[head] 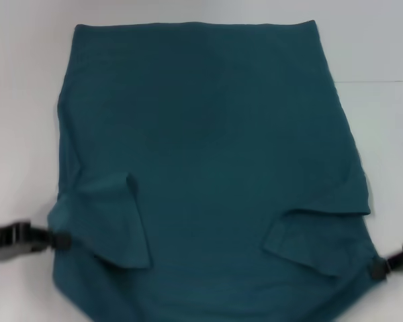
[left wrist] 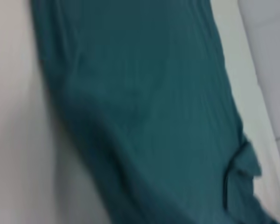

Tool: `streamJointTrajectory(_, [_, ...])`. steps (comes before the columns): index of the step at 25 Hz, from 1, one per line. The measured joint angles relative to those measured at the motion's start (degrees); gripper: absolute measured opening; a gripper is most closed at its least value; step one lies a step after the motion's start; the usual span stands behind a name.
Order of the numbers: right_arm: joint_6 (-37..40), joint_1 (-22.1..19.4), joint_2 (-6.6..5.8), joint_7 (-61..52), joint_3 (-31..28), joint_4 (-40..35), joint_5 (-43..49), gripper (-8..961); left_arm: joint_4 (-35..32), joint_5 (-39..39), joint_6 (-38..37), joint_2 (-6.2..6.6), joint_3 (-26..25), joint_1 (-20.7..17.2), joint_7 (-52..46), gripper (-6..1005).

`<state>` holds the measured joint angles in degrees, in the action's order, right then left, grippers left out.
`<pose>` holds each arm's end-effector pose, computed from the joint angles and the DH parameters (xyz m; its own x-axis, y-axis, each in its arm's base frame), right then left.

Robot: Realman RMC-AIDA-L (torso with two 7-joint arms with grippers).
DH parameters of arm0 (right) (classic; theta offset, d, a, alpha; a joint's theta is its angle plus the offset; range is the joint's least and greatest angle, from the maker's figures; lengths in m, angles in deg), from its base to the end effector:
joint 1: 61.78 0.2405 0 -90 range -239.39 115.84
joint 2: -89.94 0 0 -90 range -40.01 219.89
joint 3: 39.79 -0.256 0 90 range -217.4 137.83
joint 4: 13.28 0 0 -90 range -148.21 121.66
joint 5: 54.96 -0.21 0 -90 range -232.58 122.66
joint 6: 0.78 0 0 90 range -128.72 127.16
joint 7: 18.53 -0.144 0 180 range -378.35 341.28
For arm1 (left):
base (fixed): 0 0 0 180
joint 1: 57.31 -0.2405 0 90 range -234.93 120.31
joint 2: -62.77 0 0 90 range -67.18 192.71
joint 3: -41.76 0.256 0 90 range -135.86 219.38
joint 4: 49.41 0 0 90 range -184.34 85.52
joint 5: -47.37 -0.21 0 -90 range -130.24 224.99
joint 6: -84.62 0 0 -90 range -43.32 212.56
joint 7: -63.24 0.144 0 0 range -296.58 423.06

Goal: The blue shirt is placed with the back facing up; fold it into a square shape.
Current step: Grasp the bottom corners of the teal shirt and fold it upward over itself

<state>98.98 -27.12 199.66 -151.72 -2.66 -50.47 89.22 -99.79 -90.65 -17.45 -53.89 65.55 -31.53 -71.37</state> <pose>0.3125 0.3116 0.0490 0.2309 -0.9728 -0.0169 -0.9730 -0.2309 -0.0055 -0.3243 0.2845 0.0628 0.0788 0.9413 0.3281 0.9863 -0.1215 0.1116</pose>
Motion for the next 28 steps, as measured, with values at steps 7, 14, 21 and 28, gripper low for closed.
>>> streamJointTrajectory(7, [-5.8,2.1,-0.24,-1.1,-7.7,0.0,-8.1,92,5.0,0.7,10.2,1.55,-1.1,8.3,-8.0,34])
streamJointTrajectory(14, [-19.9,5.3,1.42,-2.4,-7.4,0.3,-14.3,104,9.3,2.1,26.3,1.64,-0.6,14.6,-12.2,34])
streamJointTrajectory(21, [-40.0,9.4,3.78,-1.5,-1.4,0.7,-14.3,116,15.3,2.1,45.8,0.55,2.4,19.6,-11.5,34])
streamJointTrajectory(28, [-56.5,12.5,5.83,-1.8,10.3,1.1,-14.1,129,17.1,1.7,59.9,-0.69,9.5,21.9,-12.7,34])
